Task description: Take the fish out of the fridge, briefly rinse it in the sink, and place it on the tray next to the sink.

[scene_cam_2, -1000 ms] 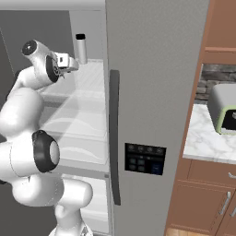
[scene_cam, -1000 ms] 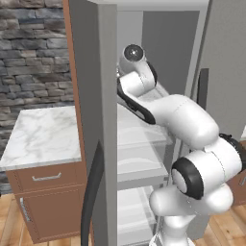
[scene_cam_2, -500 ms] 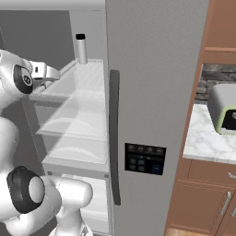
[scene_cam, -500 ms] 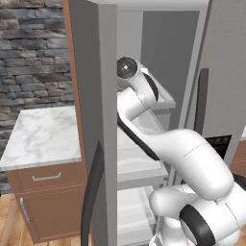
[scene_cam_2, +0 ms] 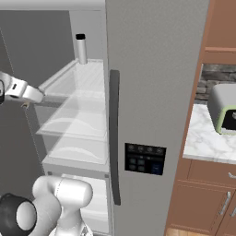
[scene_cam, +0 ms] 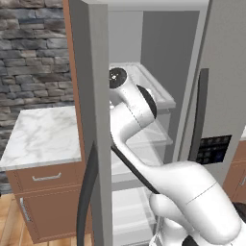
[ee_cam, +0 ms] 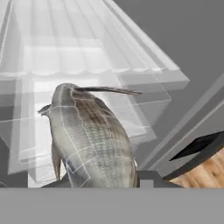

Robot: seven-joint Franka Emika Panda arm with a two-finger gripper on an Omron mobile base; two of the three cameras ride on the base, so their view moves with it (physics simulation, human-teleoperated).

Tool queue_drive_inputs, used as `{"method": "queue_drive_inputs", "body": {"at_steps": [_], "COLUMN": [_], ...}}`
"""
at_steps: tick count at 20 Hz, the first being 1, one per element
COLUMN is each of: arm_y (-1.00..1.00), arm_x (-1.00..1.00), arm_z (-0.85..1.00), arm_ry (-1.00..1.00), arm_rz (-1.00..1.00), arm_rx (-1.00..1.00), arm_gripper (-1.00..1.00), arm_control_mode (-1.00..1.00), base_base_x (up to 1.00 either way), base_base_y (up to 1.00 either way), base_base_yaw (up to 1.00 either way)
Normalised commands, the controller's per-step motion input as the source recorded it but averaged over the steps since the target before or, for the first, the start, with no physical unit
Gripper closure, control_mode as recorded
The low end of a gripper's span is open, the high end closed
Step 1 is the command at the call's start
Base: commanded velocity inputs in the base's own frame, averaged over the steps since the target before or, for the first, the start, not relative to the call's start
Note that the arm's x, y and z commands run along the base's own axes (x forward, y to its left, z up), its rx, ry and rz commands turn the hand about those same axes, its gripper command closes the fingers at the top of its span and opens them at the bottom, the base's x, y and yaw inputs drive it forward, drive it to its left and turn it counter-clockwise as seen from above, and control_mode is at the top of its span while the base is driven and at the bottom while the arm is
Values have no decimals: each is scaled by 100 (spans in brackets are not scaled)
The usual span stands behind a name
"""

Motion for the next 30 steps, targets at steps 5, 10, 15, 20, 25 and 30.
{"method": "queue_drive_inputs", "body": {"at_steps": [5,10,15,20,25,30], "arm_y": [-64,-86,-17,-88,-16,0], "arm_x": [-100,-97,-29,-75,-6,-56], "arm_z": [-89,-36,0,0,0,-7], "arm_ry": [12,-5,-11,-25,0,0], "arm_rz": [-31,-19,0,0,0,0], "arm_rx": [19,18,0,5,2,4], "arm_gripper": [100,100,100,100,100,100], "arm_control_mode": [-100,-100,-100,-100,-100,-100], "base_base_x": [0,0,0,0,0,0], "base_base_y": [0,0,0,0,0,0], "base_base_yaw": [0,0,0,0,0,0]}}
